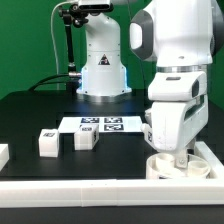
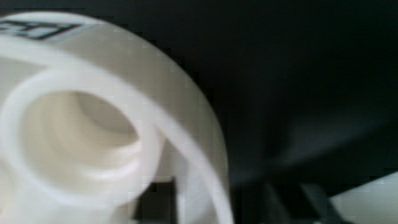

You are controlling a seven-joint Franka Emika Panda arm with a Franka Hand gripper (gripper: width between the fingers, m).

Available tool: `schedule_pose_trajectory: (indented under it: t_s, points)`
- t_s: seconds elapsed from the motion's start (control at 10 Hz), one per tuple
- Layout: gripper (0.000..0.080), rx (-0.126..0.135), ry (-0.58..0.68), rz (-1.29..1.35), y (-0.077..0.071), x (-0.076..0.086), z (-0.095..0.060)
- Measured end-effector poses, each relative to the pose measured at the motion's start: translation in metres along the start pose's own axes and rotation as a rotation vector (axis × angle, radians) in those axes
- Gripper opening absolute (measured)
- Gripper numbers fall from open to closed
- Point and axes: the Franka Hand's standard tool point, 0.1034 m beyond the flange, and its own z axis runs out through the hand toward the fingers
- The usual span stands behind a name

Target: Assemble stool

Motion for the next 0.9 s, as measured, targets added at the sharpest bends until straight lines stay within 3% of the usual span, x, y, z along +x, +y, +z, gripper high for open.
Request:
schedule_pose_trajectory:
  t_s: [0.1, 0.2, 0.3, 0.4, 0.7, 0.9]
  points:
    - [0.0389, -0.004, 0.0, 0.001, 0.001, -0.001, -0.008]
    - [0.0389, -0.012, 0.004, -0.001, 0.0, -0.001, -0.018]
    - [0.0559, -0.017, 0.005, -0.002, -0.001, -0.004, -0.028]
    - [0.0629, -0.021, 0.003, 0.0, -0.004, -0.009, -0.038]
    - [0.0645, -0.04, 0.015, 0.107, -0.033, -0.035, -0.058]
    - [0.0649, -0.028, 0.008, 0.195, -0.057, -0.05, -0.055]
